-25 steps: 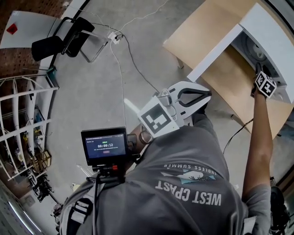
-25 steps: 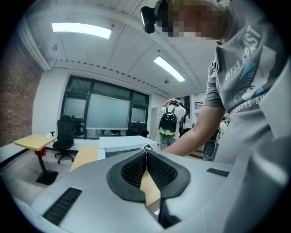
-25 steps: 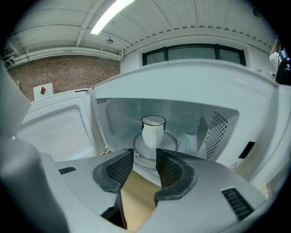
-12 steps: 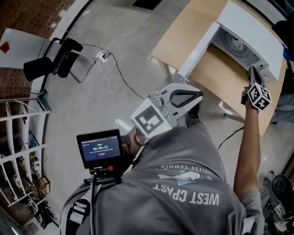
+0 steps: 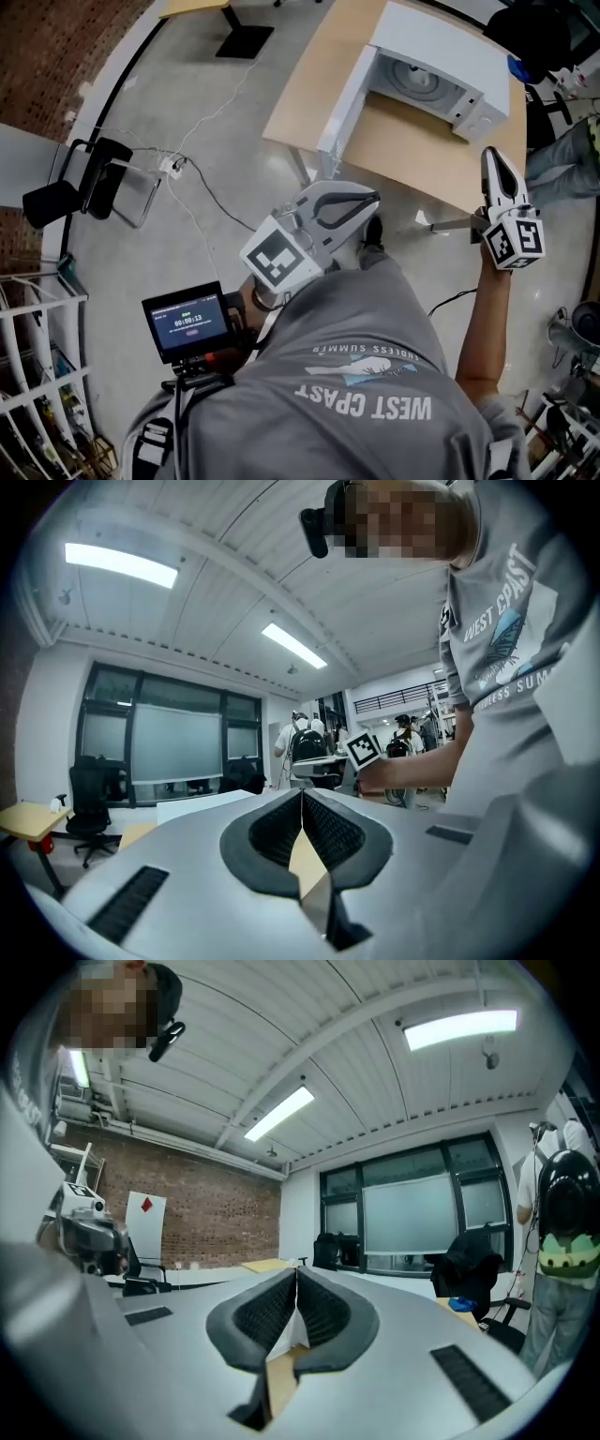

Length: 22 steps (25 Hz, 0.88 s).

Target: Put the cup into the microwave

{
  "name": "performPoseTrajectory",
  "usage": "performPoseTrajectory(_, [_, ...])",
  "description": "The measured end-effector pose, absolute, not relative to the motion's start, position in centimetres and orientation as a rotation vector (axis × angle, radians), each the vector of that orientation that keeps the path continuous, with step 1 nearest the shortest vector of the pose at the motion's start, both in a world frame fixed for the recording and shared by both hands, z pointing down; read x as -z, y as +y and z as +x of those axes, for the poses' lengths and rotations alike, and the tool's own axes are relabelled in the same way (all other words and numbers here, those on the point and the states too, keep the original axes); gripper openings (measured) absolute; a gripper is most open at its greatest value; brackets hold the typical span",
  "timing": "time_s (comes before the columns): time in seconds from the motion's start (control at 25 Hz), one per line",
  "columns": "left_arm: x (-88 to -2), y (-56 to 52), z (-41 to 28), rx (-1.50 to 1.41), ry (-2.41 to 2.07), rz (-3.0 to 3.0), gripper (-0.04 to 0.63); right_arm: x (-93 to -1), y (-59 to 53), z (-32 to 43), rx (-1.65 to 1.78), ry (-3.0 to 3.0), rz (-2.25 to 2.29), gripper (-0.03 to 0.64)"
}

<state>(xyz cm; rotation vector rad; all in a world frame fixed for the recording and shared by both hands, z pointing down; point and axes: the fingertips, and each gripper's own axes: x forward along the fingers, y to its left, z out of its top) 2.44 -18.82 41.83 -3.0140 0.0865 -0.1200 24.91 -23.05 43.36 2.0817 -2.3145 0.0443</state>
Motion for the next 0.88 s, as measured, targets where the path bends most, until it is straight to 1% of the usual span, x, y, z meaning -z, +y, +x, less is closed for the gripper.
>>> performPoseTrajectory(0.16, [-41.8, -17.5, 3.4, 0.057, 0.027, -3.050, 0.021, -39.1, -17.7, 23.4, 0.066, -2.287, 2.143, 0.018])
performPoseTrajectory(0.32, [-41.9, -15.6, 3.0, 0.073, -0.002, -3.089, 0.021, -36.5, -12.8, 21.5, 0.098, -2.295, 2.163, 0.018])
performPoseTrajectory(0.52, [-41.5, -11.5, 5.4, 0.122, -0.058, -3.104, 0.021, -33.0, -5.4, 22.3, 0.174, -2.251, 2.201, 0.018])
performPoseTrajectory(0.64, [-41.1, -7.1, 6.9, 0.167, -0.108, -3.109, 0.021, -31.0, -0.2, 22.9, 0.226, -2.211, 2.229, 0.018])
performPoseTrajectory(0.76, [-40.9, -0.8, 8.2, 0.273, -0.176, -3.097, 0.021, -29.8, 6.7, 23.4, 0.211, -2.187, 2.257, 0.018])
performPoseTrajectory(0.88, [-41.3, 5.6, 11.9, 0.360, -0.327, -3.030, 0.021, -27.6, 14.8, 25.5, 0.210, -2.096, 2.396, 0.018])
